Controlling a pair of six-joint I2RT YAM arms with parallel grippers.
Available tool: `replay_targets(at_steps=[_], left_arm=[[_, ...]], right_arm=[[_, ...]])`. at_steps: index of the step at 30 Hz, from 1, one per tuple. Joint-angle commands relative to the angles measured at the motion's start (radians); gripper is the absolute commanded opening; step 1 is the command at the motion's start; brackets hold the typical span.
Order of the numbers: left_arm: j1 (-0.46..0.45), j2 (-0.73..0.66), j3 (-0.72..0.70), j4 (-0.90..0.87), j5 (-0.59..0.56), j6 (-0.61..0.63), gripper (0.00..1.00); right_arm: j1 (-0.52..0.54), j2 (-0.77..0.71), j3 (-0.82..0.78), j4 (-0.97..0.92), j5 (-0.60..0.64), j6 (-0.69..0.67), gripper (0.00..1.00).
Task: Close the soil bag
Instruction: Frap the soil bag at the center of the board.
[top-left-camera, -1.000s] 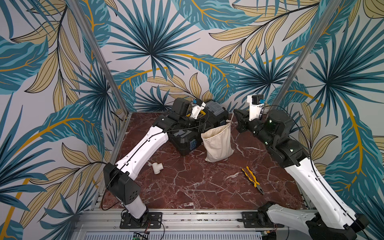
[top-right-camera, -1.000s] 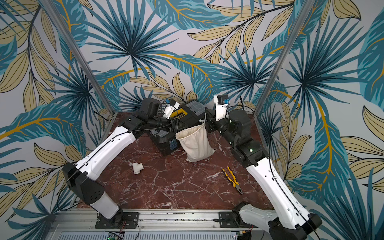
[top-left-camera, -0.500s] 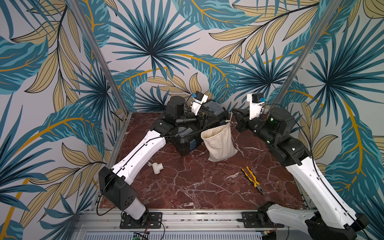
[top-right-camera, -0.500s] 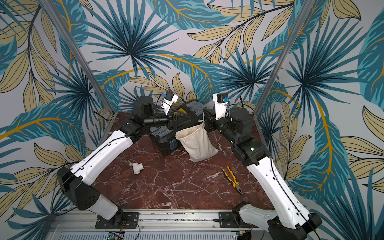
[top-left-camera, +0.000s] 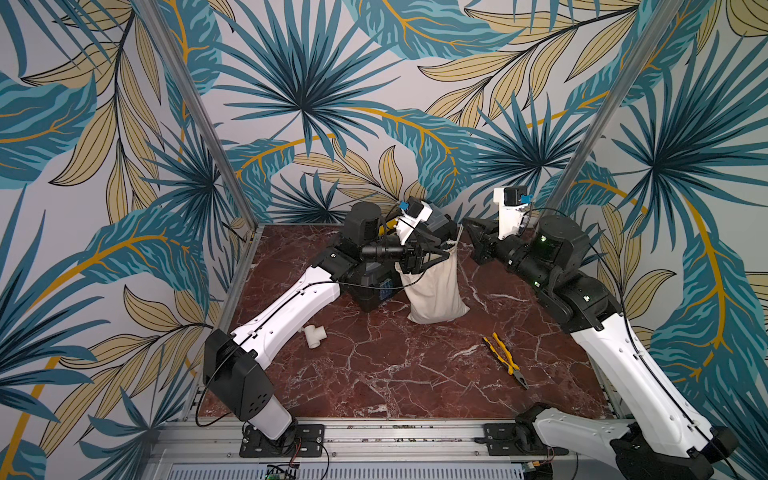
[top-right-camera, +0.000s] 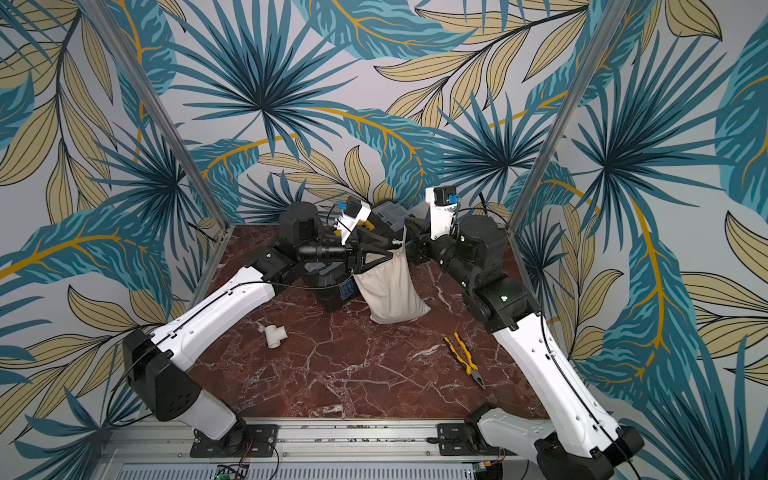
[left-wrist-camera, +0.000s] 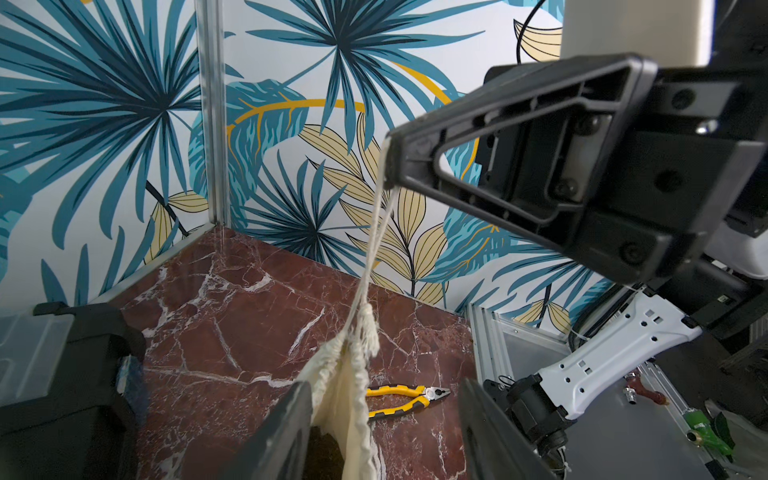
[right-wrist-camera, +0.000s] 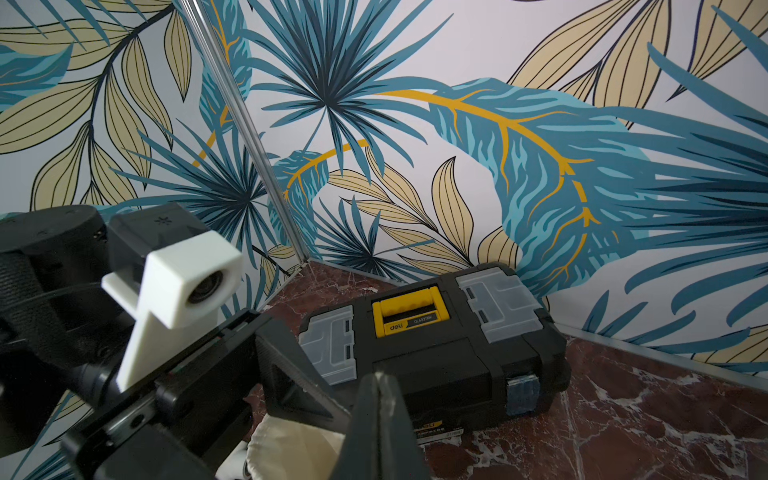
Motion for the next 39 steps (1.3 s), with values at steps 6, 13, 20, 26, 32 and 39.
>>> replay_targets(at_steps=[6, 13, 20, 26, 32, 39], left_arm=[[-0.009, 0.023, 0.006, 0.063, 0.017, 0.024, 0.57], [-0.021, 0.038, 0.015, 0.048, 0.016, 0.041, 0.55], [-0.034, 0.06, 0.036, 0.062, 0.008, 0.033, 0.53], [-0.038, 0.077, 0.064, 0.066, 0.006, 0.03, 0.52], [-0.039, 0.087, 0.081, 0.062, -0.012, 0.036, 0.49], [-0.039, 0.095, 0.093, 0.056, -0.03, 0.045, 0.45]], right_arm=[[-0.004, -0.019, 0.0, 0.105, -0.03, 0.029, 0.0], [-0.004, -0.02, -0.001, 0.11, -0.043, 0.039, 0.0], [-0.004, -0.03, -0.002, 0.101, -0.051, 0.052, 0.0], [-0.003, -0.028, -0.012, 0.111, -0.063, 0.069, 0.0], [-0.004, -0.02, -0.006, 0.11, -0.074, 0.076, 0.0], [-0.003, -0.013, 0.004, 0.105, -0.079, 0.075, 0.0]])
